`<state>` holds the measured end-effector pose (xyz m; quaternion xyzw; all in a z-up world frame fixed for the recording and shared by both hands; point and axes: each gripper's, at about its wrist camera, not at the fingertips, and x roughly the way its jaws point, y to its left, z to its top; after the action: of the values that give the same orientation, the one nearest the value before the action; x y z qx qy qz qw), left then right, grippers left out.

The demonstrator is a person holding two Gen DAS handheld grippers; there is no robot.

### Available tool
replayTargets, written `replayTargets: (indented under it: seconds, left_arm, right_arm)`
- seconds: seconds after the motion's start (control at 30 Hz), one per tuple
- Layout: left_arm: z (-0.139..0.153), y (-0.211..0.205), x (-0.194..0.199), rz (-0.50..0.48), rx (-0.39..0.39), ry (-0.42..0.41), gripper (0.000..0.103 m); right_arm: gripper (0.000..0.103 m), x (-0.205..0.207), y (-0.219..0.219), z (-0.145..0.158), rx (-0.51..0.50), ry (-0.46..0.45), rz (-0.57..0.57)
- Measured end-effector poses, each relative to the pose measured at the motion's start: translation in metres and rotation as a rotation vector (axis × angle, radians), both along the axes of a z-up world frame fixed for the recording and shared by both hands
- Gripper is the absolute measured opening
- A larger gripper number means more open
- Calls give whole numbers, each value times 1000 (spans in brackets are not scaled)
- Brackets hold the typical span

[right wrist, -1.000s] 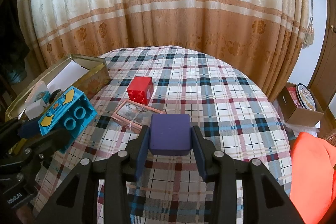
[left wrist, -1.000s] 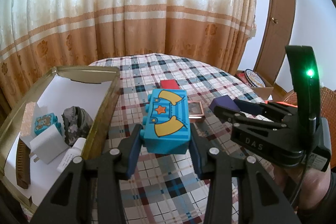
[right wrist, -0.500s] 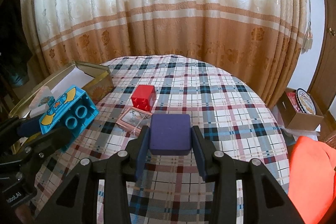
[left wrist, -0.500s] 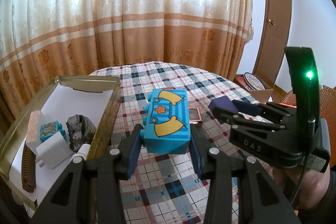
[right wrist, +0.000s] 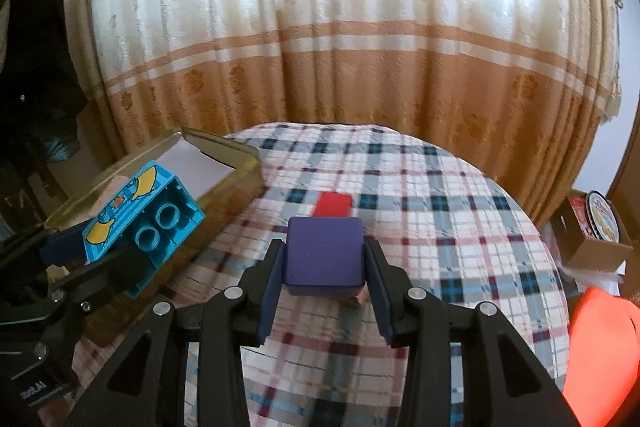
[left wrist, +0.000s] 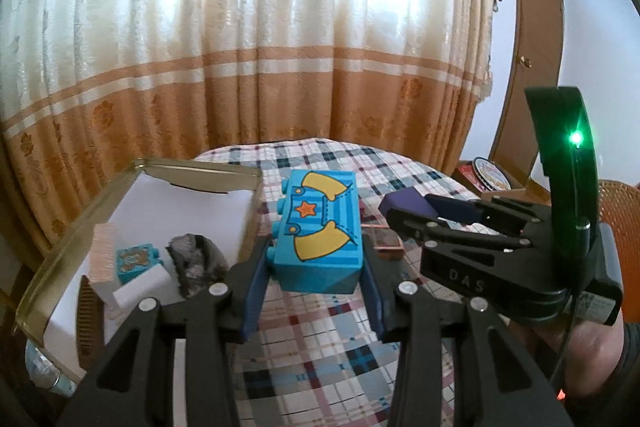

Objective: Organize rigid objects
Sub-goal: 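Lift the blue brick with the left tool while the right tool lifts the purple cube, then carry the blue brick and purple cube over the gold tray with both tools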

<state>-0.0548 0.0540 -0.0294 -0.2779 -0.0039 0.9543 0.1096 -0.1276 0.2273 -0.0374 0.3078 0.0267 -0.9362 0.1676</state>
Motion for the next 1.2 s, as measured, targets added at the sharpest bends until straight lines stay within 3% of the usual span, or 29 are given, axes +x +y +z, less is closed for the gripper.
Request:
replayTargets:
  seconds: [0.67,0.97,1.2]
  left_arm:
    - [12,-95,-30,194,44,-28,41]
    - [8,-122,-58,237,35,-72,41]
    - [3,-128,-76,234,55,-118,41]
  right_arm:
    - [43,-40,-97,28,-7,8,196]
    - [43,-62,-147,19,34,-17,266]
    - [43,-75,-161,7,51,-52,272]
